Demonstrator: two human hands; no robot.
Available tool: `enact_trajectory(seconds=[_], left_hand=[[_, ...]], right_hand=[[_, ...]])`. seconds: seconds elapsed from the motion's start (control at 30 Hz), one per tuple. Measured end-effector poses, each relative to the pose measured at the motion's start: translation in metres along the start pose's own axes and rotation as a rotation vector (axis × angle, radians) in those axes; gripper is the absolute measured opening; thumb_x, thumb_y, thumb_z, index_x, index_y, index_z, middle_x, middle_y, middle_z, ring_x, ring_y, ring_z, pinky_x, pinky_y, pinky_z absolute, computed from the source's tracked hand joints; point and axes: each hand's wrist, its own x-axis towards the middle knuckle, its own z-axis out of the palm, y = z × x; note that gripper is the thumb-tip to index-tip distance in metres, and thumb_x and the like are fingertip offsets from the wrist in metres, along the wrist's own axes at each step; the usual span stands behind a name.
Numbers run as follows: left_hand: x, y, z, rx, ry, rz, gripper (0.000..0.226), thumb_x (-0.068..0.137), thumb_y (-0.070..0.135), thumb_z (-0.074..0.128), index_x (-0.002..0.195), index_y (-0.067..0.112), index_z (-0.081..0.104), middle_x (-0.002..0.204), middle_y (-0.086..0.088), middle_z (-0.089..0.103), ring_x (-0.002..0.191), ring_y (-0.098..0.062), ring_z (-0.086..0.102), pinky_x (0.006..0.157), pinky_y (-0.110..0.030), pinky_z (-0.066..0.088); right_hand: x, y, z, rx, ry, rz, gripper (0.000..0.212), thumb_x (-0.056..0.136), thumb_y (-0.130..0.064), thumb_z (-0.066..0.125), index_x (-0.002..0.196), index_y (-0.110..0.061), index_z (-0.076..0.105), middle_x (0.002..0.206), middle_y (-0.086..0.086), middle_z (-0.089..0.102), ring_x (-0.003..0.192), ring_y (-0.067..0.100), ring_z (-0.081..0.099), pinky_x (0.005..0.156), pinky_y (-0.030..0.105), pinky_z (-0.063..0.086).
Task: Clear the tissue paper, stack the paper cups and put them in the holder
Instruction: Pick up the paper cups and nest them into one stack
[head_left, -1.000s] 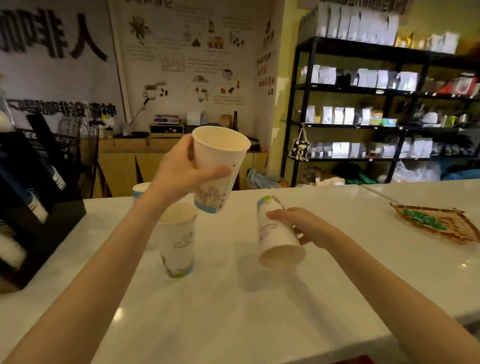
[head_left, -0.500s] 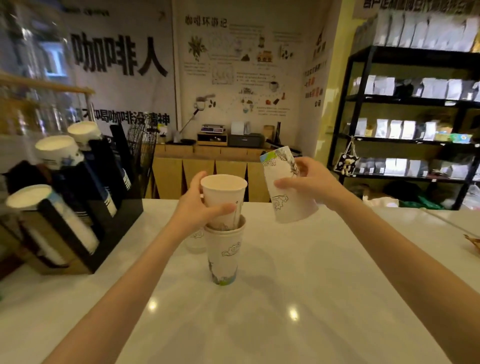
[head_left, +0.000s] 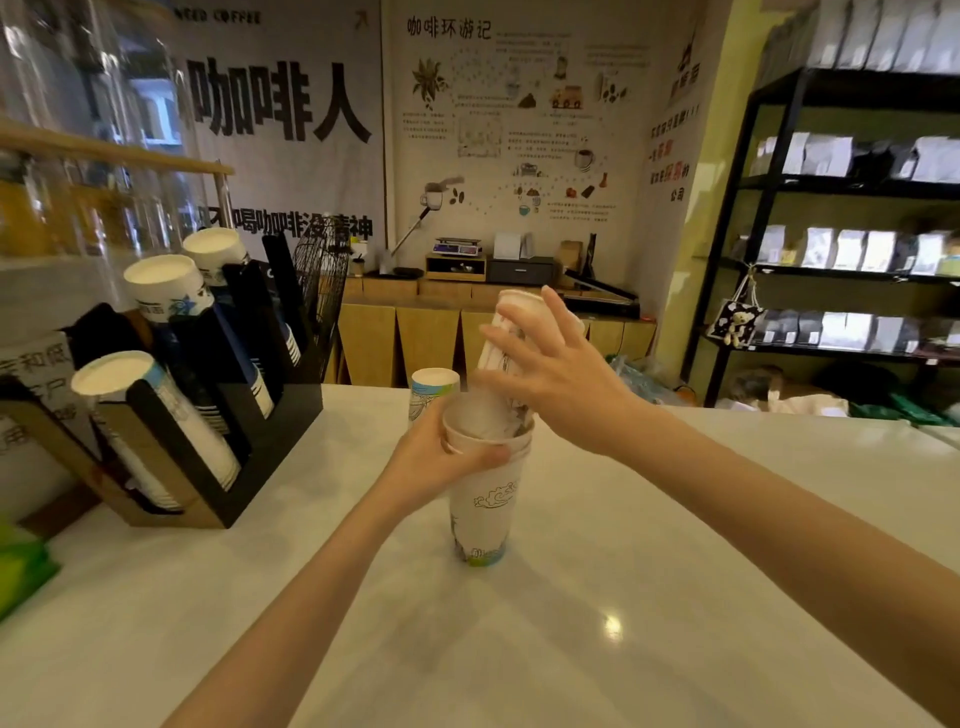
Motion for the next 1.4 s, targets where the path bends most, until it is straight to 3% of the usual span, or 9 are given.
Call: enact_trajectory(seconds=[0.17, 0.37, 0.5, 0.63, 0.73, 0.83, 1.03, 1.2, 1.4], left_hand=[[-0.001, -0.009, 0.000, 0.013, -0.011, 0.008, 0.076, 0.066, 0.034, 0.076, 0.129, 0.034, 0.034, 0.121, 0.012, 0.047, 0.113, -0.009, 0.043, 0.086, -0.026, 0.040], [0.000, -0.017, 0.002, -0.013, 0.012, 0.027, 0.073, 0.067, 0.031, 0.076, 0.126, 0.038, 0.034, 0.112, 0.014, 0.049, 0.106, -0.009, 0.048, 0.077, -0.021, 0.042], [0.001, -0.021, 0.006, -0.041, 0.006, 0.034, 0.065, 0.069, 0.027, 0.074, 0.119, 0.041, 0.036, 0.114, 0.011, 0.051, 0.108, -0.013, 0.049, 0.074, -0.020, 0.044], [0.000, -0.021, 0.007, -0.059, 0.005, 0.053, 0.062, 0.070, 0.024, 0.074, 0.116, 0.042, 0.038, 0.112, 0.013, 0.052, 0.109, -0.013, 0.050, 0.070, -0.016, 0.043], [-0.003, -0.020, 0.005, -0.042, 0.016, 0.039, 0.067, 0.066, 0.029, 0.077, 0.120, 0.039, 0.039, 0.114, 0.013, 0.052, 0.109, -0.012, 0.050, 0.072, -0.017, 0.042], [-0.003, -0.018, 0.002, -0.011, -0.009, 0.048, 0.075, 0.062, 0.034, 0.079, 0.121, 0.042, 0.034, 0.115, 0.015, 0.050, 0.113, -0.012, 0.049, 0.084, -0.024, 0.044], [-0.005, -0.003, -0.003, 0.282, 0.067, 0.102, 0.104, 0.056, 0.039, 0.081, 0.140, 0.027, 0.021, 0.142, 0.003, 0.036, 0.128, -0.014, 0.035, 0.103, -0.038, 0.036], [-0.007, 0.005, -0.002, 0.536, 0.023, 0.333, 0.059, 0.067, 0.037, 0.074, 0.121, 0.029, 0.052, 0.140, 0.005, 0.041, 0.131, -0.011, 0.030, 0.109, -0.037, 0.028], [0.000, 0.016, 0.004, 0.506, 0.005, 0.366, 0.035, 0.071, 0.020, 0.073, 0.105, 0.014, 0.066, 0.115, -0.001, 0.064, 0.109, -0.011, 0.051, 0.097, -0.026, 0.040]], right_hand=[[-0.008, -0.018, 0.003, 0.011, -0.032, -0.142, 0.085, 0.046, -0.021, 0.088, 0.123, -0.028, 0.053, 0.139, 0.016, 0.050, 0.132, 0.043, 0.036, 0.102, 0.068, 0.020], [-0.023, -0.033, 0.010, 0.300, 0.040, -0.173, 0.067, 0.060, -0.009, 0.082, 0.121, -0.016, 0.055, 0.137, 0.013, 0.053, 0.129, 0.032, 0.045, 0.107, 0.044, 0.030], [-0.035, -0.053, 0.010, 0.617, -0.009, -0.068, 0.065, 0.071, 0.001, 0.072, 0.129, -0.015, 0.045, 0.147, 0.014, 0.037, 0.129, 0.033, 0.042, 0.090, 0.038, 0.052], [-0.042, -0.062, 0.011, 0.729, 0.027, -0.023, 0.066, 0.076, -0.001, 0.067, 0.133, -0.018, 0.037, 0.147, 0.010, 0.036, 0.129, 0.028, 0.040, 0.093, 0.031, 0.049], [-0.040, -0.056, 0.006, 0.912, 0.023, 0.071, 0.066, 0.080, -0.010, 0.064, 0.138, -0.019, 0.033, 0.150, 0.003, 0.030, 0.135, 0.016, 0.029, 0.102, 0.019, 0.033], [-0.037, -0.042, 0.008, 1.017, 0.070, 0.282, 0.081, 0.074, -0.023, 0.073, 0.141, -0.021, 0.028, 0.151, -0.001, 0.029, 0.136, 0.008, 0.022, 0.112, 0.025, 0.024], [-0.049, -0.056, 0.055, 1.467, -0.229, 0.673, 0.125, 0.058, -0.028, 0.086, 0.145, -0.029, -0.004, 0.156, 0.000, 0.011, 0.141, 0.019, 0.016, 0.110, 0.034, 0.023], [-0.052, -0.069, 0.086, 1.735, -0.380, 0.725, 0.122, 0.062, -0.018, 0.085, 0.144, -0.027, -0.005, 0.143, 0.004, 0.037, 0.132, 0.018, 0.035, 0.099, 0.027, 0.032], [-0.049, -0.090, 0.104, 1.781, -0.433, 0.684, 0.087, 0.062, -0.013, 0.084, 0.129, -0.021, 0.030, 0.113, -0.011, 0.054, 0.110, 0.011, 0.052, 0.077, 0.015, 0.049]])
